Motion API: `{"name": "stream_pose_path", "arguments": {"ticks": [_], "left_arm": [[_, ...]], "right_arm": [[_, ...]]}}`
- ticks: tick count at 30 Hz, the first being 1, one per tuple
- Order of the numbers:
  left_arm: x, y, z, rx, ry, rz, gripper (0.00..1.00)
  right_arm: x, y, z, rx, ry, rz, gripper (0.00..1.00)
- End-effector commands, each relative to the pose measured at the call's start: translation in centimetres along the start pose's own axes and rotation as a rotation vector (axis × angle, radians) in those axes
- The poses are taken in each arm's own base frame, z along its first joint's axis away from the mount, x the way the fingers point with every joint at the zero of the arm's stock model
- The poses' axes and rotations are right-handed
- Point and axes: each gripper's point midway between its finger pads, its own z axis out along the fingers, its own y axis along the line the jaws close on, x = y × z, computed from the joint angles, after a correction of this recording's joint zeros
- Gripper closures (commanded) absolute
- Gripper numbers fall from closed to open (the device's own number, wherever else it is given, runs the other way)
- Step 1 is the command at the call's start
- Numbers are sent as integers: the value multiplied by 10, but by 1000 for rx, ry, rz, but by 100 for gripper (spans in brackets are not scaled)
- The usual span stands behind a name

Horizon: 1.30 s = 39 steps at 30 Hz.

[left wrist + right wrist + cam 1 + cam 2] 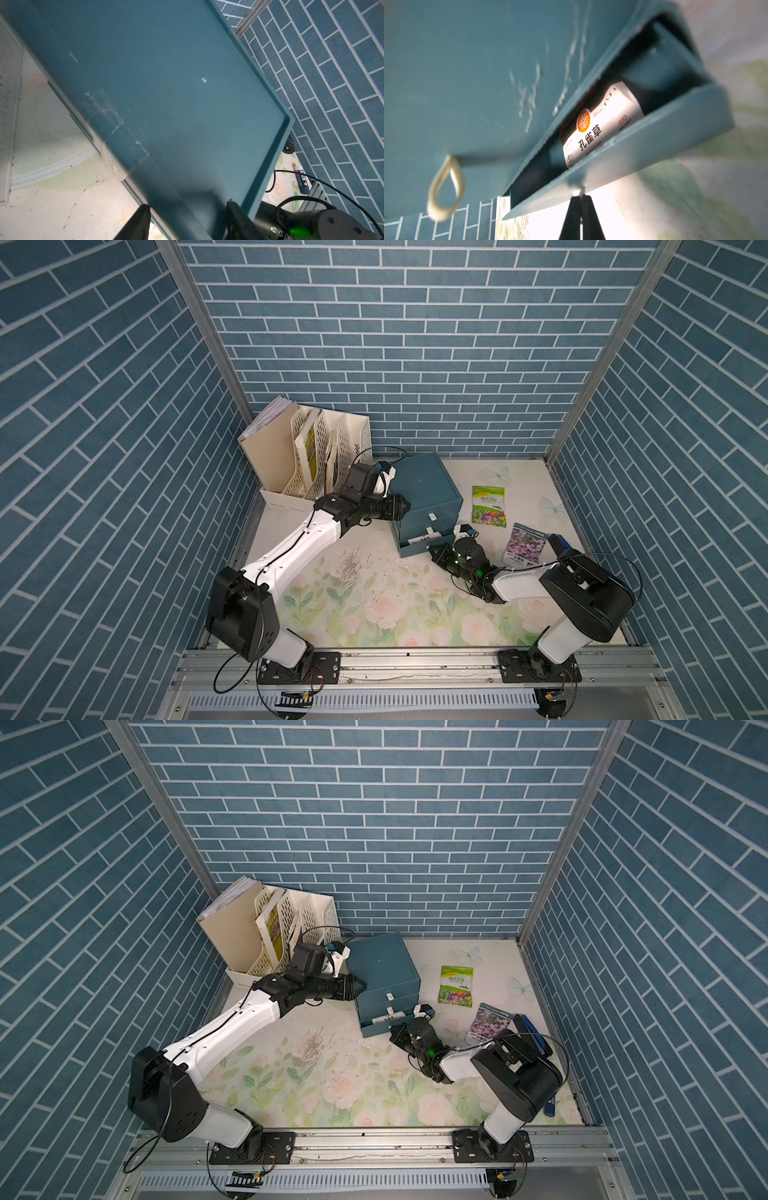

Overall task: Take the seed bags out of the drawer
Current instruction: Open the drawer in the storage box.

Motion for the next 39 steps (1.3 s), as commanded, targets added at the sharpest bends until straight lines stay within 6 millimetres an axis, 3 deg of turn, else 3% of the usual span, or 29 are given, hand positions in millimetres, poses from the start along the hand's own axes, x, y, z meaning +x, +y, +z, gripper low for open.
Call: {"name": "stream_pose_path", "arguments": {"ticks": [1, 15, 39], "left_arm": [[42, 30, 13, -101, 148, -25, 39], [43, 30, 11, -102, 146, -19, 38], [45, 29, 9, -97, 145, -19, 39]], "right_arm": [[19, -4, -9, 23, 71, -28, 100], [69, -16, -50, 93, 181, -61, 100], [97, -10, -84, 114, 322, -100, 100]]}}
